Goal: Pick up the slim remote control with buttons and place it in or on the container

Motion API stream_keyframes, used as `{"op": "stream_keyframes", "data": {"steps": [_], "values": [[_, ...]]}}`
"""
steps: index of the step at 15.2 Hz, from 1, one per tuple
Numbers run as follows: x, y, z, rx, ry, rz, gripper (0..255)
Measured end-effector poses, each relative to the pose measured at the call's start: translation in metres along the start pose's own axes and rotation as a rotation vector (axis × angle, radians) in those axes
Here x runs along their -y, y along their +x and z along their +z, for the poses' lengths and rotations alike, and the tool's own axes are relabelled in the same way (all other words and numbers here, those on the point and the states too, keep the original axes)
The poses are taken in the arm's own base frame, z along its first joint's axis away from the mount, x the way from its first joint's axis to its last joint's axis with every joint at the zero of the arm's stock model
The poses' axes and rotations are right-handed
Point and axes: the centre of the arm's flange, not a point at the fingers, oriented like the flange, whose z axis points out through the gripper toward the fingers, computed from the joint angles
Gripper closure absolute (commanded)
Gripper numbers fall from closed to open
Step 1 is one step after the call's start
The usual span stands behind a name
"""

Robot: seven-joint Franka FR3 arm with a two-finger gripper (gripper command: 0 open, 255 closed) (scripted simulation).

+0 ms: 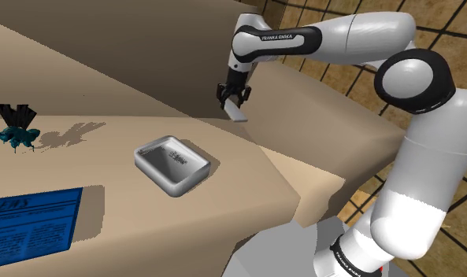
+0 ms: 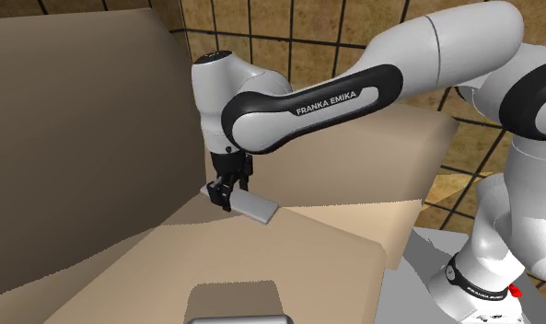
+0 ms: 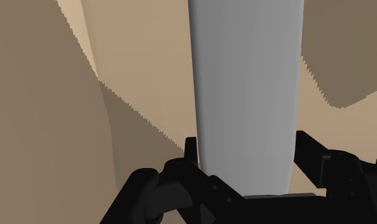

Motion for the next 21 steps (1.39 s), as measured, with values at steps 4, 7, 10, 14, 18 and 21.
{"op": "stream_keyframes", "data": {"steps": [4, 7, 10, 14, 18, 21], "values": [[0.042, -0.027, -0.002, 0.0, 0.0, 0.0, 255], [0.074, -0.047, -0.002, 0.0, 0.0, 0.0, 255], [0.108, -0.071, -0.002, 0.0, 0.0, 0.0, 255], [0.149, -0.105, -0.003, 0.001, -0.001, 0.0, 255], [0.196, -0.133, -0.006, 0.0, 0.0, 0.0, 255], [0.229, -0.155, -0.005, 0.0, 0.0, 0.0, 255]]}}
